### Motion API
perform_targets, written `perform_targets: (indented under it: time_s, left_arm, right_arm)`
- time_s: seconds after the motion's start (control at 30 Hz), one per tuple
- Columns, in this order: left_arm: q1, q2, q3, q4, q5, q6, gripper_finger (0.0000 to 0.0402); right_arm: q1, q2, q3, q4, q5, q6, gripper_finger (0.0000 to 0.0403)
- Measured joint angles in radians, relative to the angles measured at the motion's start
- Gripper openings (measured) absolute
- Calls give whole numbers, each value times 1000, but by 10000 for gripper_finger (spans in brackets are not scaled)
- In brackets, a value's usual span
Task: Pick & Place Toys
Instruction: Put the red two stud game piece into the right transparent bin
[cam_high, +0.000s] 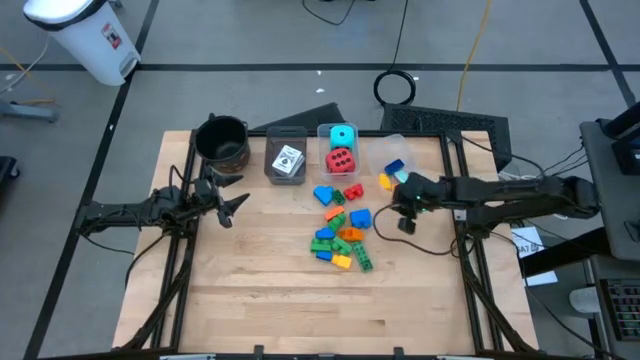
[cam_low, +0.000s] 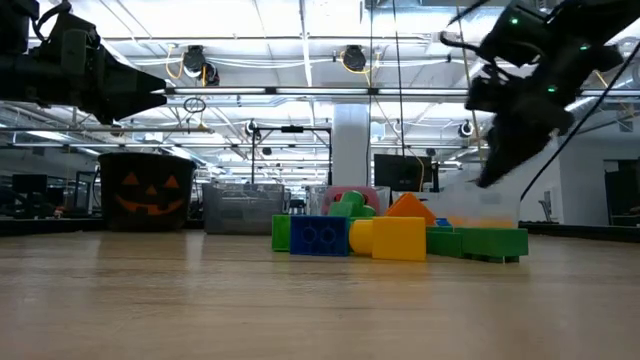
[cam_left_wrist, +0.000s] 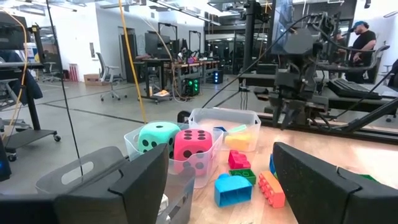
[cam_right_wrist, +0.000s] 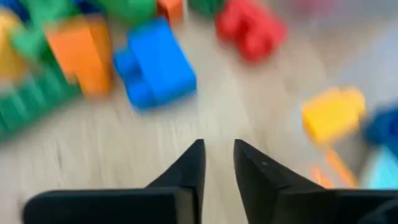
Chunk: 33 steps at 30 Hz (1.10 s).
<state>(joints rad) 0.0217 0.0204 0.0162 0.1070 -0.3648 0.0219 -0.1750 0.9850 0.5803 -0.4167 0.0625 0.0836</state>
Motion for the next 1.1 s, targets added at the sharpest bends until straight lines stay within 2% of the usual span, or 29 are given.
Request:
perform_targets:
  time_s: [0.07, 0.2, 0.37, 0.57, 0.9, 1.1]
  left_arm:
    - [0, 0, 0, 0, 0, 0, 292]
    - [0, 0, 0, 0, 0, 0, 292]
    - [0, 0, 0, 1, 0, 0, 292]
    - [0, 0, 0, 0, 0, 0, 292]
    - [0, 0, 0, 0, 0, 0, 292]
    - [0, 0, 0, 0, 0, 0, 292]
  right_arm:
    - [7, -18, -11, -33, 47, 2, 38]
    - [-4, -6, -68, 41, 94, -45, 4]
    - [-40, 59, -110, 163, 102, -121, 14]
    - [-92, 134, -114, 274, 202, -152, 1]
    - [-161, 310, -114, 625, 203, -200, 2]
    - [-157, 327, -114, 643, 198, -216, 1]
